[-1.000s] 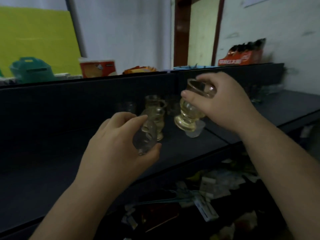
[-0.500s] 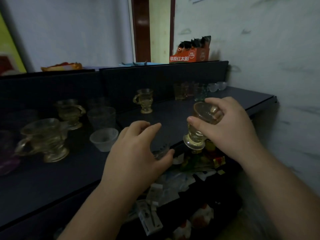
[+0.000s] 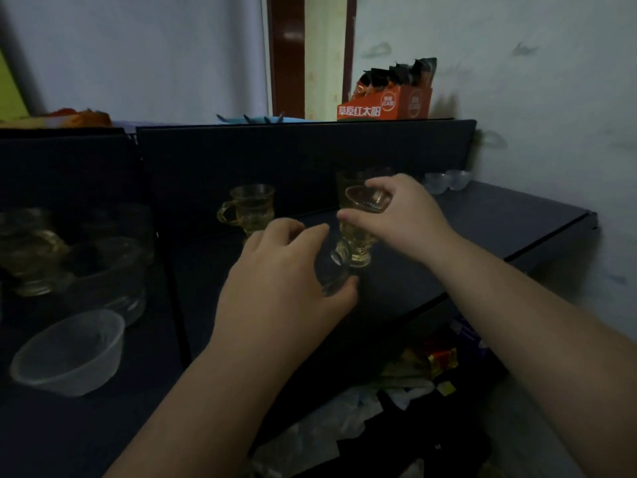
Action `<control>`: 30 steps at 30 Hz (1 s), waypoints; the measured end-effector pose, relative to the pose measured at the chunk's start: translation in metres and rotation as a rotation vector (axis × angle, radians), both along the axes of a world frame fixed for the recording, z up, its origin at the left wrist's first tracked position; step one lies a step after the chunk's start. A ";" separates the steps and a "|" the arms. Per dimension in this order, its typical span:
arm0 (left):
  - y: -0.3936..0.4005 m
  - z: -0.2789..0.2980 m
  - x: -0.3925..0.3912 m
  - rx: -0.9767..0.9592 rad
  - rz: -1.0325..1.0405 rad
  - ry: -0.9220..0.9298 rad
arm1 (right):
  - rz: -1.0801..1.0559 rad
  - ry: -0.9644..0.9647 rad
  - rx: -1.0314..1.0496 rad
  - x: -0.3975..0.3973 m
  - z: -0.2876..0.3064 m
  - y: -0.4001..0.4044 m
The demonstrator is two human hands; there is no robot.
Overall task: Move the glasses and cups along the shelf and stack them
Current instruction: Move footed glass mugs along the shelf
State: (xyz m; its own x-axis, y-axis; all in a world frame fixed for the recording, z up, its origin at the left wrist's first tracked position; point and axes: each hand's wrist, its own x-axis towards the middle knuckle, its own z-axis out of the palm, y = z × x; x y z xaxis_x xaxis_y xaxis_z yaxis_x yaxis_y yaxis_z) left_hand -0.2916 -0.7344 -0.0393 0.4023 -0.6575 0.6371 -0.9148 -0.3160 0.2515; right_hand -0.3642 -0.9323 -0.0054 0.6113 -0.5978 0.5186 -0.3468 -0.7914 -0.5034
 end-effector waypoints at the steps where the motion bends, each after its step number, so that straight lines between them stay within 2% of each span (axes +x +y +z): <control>1: -0.005 0.002 0.005 0.009 0.015 0.004 | 0.028 0.020 0.003 0.014 0.000 -0.011; 6: -0.017 0.011 0.018 0.051 0.088 -0.004 | 0.164 0.152 -0.052 0.079 0.000 -0.042; 14: -0.047 0.020 0.020 0.119 0.136 0.019 | 0.305 0.215 0.040 0.131 -0.006 -0.068; 19: -0.087 0.024 0.003 0.163 0.173 0.027 | 0.360 0.165 -0.152 0.074 0.011 -0.097; 23: -0.140 0.026 -0.005 0.163 0.159 0.055 | 0.367 0.059 -0.189 0.001 0.025 -0.143; 30: -0.235 0.019 0.003 0.235 0.240 0.118 | 0.314 0.176 -0.162 -0.100 -0.002 -0.221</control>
